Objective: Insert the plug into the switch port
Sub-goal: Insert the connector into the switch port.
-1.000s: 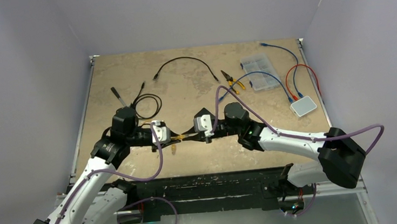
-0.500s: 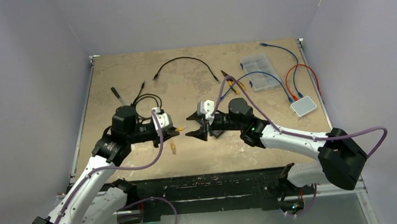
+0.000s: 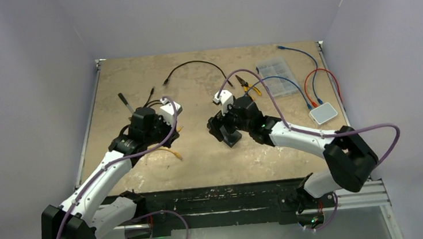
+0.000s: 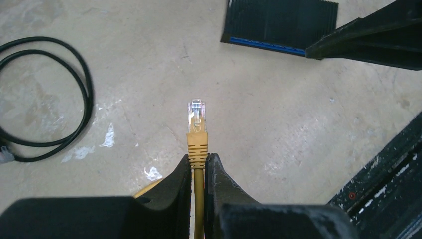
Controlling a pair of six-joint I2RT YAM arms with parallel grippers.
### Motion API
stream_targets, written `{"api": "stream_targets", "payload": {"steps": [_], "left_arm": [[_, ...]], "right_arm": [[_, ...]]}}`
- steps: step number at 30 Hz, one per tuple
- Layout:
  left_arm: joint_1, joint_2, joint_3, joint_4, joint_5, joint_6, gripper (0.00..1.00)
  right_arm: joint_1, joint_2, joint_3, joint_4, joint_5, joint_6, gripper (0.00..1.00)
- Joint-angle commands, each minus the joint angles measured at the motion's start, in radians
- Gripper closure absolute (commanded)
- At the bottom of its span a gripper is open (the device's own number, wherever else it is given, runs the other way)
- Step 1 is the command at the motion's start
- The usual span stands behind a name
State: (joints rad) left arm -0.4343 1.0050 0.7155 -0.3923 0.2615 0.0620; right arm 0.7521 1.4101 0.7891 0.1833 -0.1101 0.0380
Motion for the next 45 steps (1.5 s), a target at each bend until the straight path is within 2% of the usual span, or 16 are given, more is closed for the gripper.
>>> {"api": "stream_targets", "payload": {"steps": [1,8,24,26,29,33,39,41,45], "left_arm": [[-0.003,-0.009,0.056,0.001,-0.108,-0.054,1.00],[-0.003,-0.002,0.065,-0.012,-0.105,-0.079,1.00],[-0.003,0.066,0.101,-0.020,-0.061,-0.067,1.00],[-0.003,0.079,0.110,-0.022,-0.063,-0.032,1.00],[-0.004,0.103,0.125,-0.028,-0.059,-0.020,1.00],[-0.015,0.136,0.149,-0.029,-0.054,-0.020,1.00],[-0.069,0.212,0.216,-0.040,-0.086,-0.009,1.00],[-0.098,0.243,0.236,-0.043,-0.105,-0.005,1.00],[-0.151,0.297,0.252,-0.041,-0.130,-0.014,1.00]], "right_arm": [[-0.026,0.059,0.079,-0.155,0.105,0.020,0.01],[-0.031,0.172,0.127,-0.250,0.157,0.012,0.01],[-0.035,0.275,0.153,-0.280,0.163,-0.015,0.03],[-0.036,0.273,0.153,-0.282,0.160,-0.016,0.08],[-0.036,0.243,0.138,-0.265,0.122,-0.022,0.22],[-0.035,0.223,0.131,-0.255,0.112,-0.023,0.46],[-0.036,0.184,0.111,-0.219,-0.010,-0.020,0.78],[-0.036,0.155,0.101,-0.202,-0.052,-0.017,0.85],[-0.038,0.115,0.094,-0.188,-0.124,0.011,0.92]]}}
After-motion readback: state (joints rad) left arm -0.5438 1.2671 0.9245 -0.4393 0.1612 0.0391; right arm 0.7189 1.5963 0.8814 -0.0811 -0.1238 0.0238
